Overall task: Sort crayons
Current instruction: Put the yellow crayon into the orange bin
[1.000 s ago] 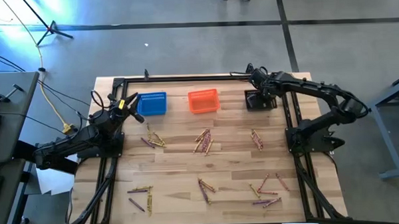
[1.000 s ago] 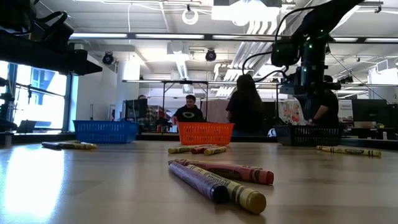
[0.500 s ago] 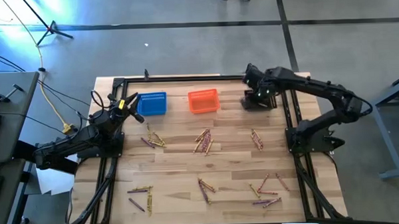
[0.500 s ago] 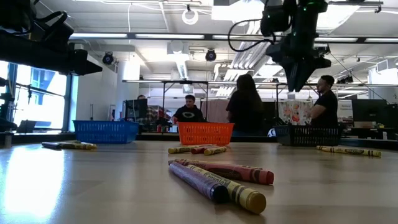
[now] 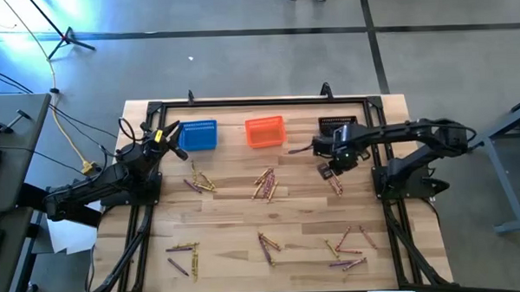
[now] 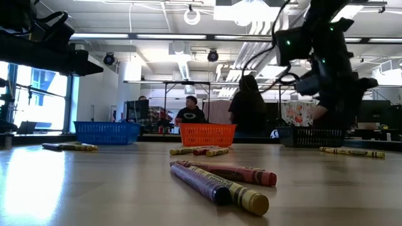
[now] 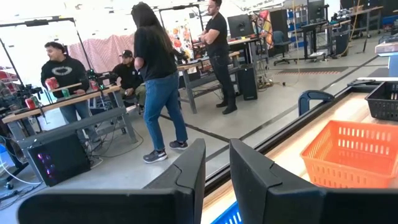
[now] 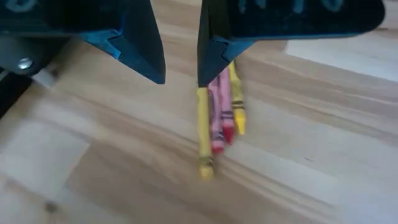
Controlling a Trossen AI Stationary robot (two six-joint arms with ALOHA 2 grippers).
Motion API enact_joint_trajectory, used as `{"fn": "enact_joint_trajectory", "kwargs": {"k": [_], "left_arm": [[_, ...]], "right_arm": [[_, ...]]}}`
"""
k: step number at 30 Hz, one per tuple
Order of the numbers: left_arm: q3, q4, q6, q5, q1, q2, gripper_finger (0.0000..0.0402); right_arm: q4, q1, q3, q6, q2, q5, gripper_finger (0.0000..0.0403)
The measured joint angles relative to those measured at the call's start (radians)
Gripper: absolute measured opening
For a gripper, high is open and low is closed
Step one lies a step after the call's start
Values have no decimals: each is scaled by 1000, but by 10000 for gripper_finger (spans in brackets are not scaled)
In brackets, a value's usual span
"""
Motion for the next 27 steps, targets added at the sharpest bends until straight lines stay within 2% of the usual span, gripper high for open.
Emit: {"fn": "enact_joint_trajectory", "kwargs": {"k": [8,14,27], "left_arm": [[0,0,0,0,0,0,60],[0,0,-1,0,0,0,60],[0,0,-1,0,0,0,60]], "right_arm": [[140,4,-100,-25,0,-29,78],[159,1,-142,-51,0,-5,78],[203,3,-147,-66,0,-21,78]]}}
